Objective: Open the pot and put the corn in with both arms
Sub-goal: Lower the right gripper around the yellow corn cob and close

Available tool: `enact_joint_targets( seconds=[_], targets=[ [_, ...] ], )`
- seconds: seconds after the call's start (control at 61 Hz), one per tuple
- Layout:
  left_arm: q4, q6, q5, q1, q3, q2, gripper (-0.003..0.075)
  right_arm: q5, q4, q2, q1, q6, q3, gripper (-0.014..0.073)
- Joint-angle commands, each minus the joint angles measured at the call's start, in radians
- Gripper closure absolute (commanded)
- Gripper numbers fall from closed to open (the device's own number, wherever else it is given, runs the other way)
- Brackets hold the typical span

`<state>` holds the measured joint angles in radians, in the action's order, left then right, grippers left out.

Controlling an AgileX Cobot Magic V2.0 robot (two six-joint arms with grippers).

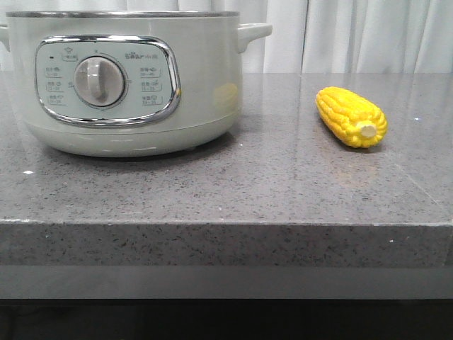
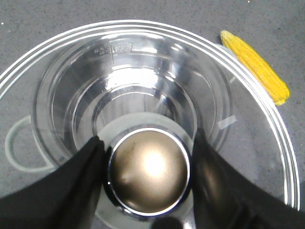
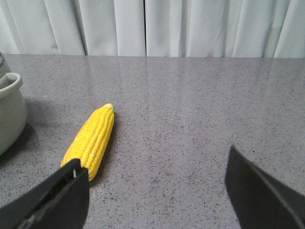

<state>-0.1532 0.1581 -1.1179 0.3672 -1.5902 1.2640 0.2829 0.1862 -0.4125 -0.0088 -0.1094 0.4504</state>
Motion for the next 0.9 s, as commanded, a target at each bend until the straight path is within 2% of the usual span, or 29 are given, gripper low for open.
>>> enact_joint_targets(
  seconds=[0.0,0.197,0.377,0.672,0.885],
  targets=[
    [-0.026,0.002,0.16,0.002,0.106,-0.147,0.0628,-0.076,-0.009,-0.019,-0.006,-0.002,0.038,-0.0006],
    [-0.026,0.002,0.254,0.002,0.408,-0.409,0.0628,-0.093,-0.009,-0.023,-0.006,-0.002,0.038,-0.0006],
    [-0.033,-0.007,0.258,0.002,0.606,-0.646,0.0628,-0.111,-0.009,-0.064,-0.006,-0.002,0.038,-0.0006],
    [-0.034,-0.007,0.258,0.002,0.741,-0.936,0.0628,-0.126,-0.008,-0.309,0.007,-0.002,0.11,-0.0006],
    [-0.034,-0.007,0.258,0.002,0.75,-0.988,0.0628,-0.12,-0.008,-0.577,0.137,-0.002,0.267,-0.0006]
  ],
)
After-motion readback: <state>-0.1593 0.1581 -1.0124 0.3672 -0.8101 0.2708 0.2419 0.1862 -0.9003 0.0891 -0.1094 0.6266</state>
